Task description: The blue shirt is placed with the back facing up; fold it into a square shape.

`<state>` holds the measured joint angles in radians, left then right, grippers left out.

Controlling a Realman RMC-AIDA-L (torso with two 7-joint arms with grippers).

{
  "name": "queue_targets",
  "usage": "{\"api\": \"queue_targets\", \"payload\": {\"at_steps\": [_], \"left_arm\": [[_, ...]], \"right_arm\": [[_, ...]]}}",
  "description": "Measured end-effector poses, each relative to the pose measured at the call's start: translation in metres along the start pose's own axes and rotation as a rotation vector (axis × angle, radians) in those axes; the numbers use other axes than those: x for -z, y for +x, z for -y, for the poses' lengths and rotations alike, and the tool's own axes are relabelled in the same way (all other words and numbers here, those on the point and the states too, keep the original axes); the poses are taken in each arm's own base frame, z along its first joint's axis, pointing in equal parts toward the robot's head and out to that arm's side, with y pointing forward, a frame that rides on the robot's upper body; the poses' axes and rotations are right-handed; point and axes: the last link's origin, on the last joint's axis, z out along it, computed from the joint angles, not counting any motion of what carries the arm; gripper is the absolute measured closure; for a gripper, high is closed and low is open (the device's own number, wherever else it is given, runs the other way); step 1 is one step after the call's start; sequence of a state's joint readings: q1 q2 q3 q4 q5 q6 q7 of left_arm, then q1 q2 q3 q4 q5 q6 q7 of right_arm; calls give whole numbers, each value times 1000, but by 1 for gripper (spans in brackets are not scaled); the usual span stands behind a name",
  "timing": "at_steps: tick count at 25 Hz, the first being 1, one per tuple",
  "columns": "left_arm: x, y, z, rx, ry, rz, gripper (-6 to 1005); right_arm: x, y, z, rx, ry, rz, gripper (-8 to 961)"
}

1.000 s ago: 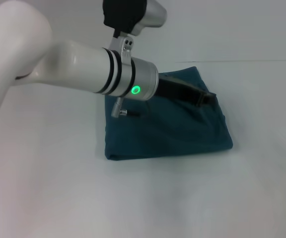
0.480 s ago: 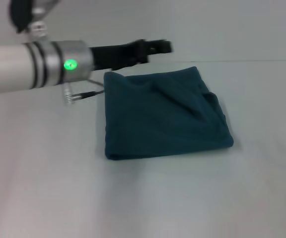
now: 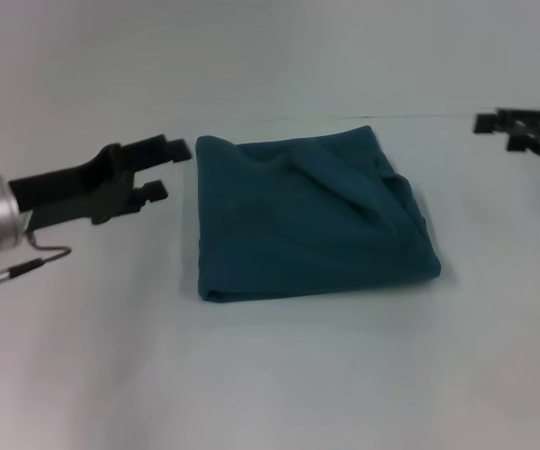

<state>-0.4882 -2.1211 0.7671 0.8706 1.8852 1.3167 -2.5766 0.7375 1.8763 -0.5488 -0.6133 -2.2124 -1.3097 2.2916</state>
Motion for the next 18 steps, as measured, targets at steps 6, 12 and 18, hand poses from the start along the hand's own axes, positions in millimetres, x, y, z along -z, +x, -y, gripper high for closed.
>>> {"api": "queue_targets", "payload": {"at_steps": [6, 12, 18], "left_arm": [[19, -13, 11, 17, -28, -7, 168], [19, -16, 13, 6, -28, -1, 169], [18, -17, 15, 6, -29, -14, 168]], "right_arm": [[-54, -25, -36, 168, 102, -46, 28], [-96, -24, -63, 281, 175, -111, 28], [-125, 2, -69, 293, 210, -156, 29]]}}
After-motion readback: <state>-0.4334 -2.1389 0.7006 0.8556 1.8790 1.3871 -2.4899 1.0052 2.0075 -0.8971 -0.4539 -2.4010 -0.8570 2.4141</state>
